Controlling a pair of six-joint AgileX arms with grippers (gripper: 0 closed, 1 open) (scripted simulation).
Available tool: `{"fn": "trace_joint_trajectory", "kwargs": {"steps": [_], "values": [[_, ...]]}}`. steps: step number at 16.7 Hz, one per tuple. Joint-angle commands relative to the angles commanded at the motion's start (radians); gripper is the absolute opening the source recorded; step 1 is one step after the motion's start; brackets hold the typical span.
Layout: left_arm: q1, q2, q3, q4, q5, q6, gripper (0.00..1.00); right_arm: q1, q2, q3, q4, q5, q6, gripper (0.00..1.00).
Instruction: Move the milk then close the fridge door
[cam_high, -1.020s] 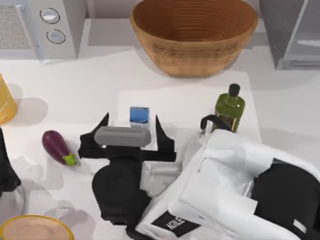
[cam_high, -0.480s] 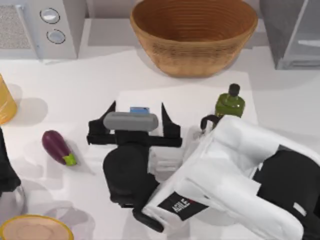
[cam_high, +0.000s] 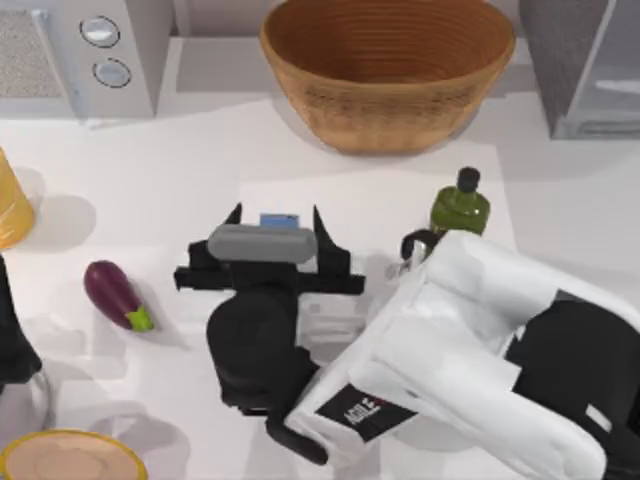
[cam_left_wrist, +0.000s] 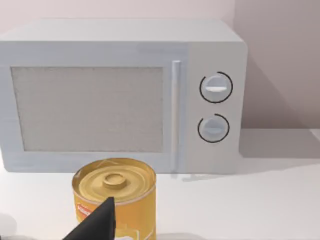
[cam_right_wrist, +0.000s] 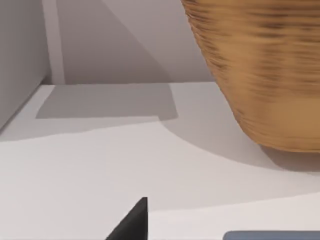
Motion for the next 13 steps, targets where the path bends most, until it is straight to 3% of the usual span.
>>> {"fn": "trace_joint_trajectory", "kwargs": {"steps": [8, 13], "values": [[0.000, 0.000, 0.000, 0.000, 0.000, 0.000, 1.00, 0.000, 0.000, 0.000, 0.000, 0.000, 0.000, 0.02], [0.000, 0.000, 0.000, 0.000, 0.000, 0.000, 1.00, 0.000, 0.000, 0.000, 0.000, 0.000, 0.000, 0.00]]}}
